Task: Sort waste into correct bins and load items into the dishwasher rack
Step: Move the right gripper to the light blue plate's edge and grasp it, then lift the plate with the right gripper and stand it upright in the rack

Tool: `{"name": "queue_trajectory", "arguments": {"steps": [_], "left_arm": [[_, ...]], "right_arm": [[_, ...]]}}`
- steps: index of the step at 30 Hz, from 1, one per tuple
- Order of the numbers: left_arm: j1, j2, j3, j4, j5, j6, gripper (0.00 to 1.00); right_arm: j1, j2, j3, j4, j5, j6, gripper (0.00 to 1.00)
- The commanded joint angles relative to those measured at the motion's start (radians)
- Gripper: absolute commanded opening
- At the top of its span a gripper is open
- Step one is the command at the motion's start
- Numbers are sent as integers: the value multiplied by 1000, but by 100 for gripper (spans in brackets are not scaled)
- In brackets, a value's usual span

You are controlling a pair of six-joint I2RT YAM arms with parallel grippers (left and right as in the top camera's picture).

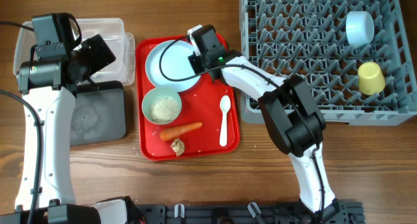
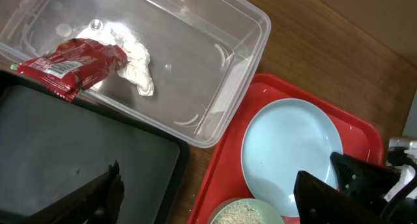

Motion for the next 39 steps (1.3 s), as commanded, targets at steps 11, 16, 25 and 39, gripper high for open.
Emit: {"name": "queue_trajectory", "arguments": {"steps": [11, 16, 25, 39], "left_arm": [[4, -5, 8, -1, -2, -13, 85], [4, -5, 8, -1, -2, -13, 85], [4, -5, 8, 0, -2, -13, 85], [4, -5, 8, -1, -2, -13, 85]], "right_arm": [[-101, -237, 7, 36, 80, -147, 5], [-145, -349, 7, 72, 279, -205, 4], [-261, -399, 6, 280, 888, -618, 4], [-478, -369, 3, 301, 1029, -665, 4]]}}
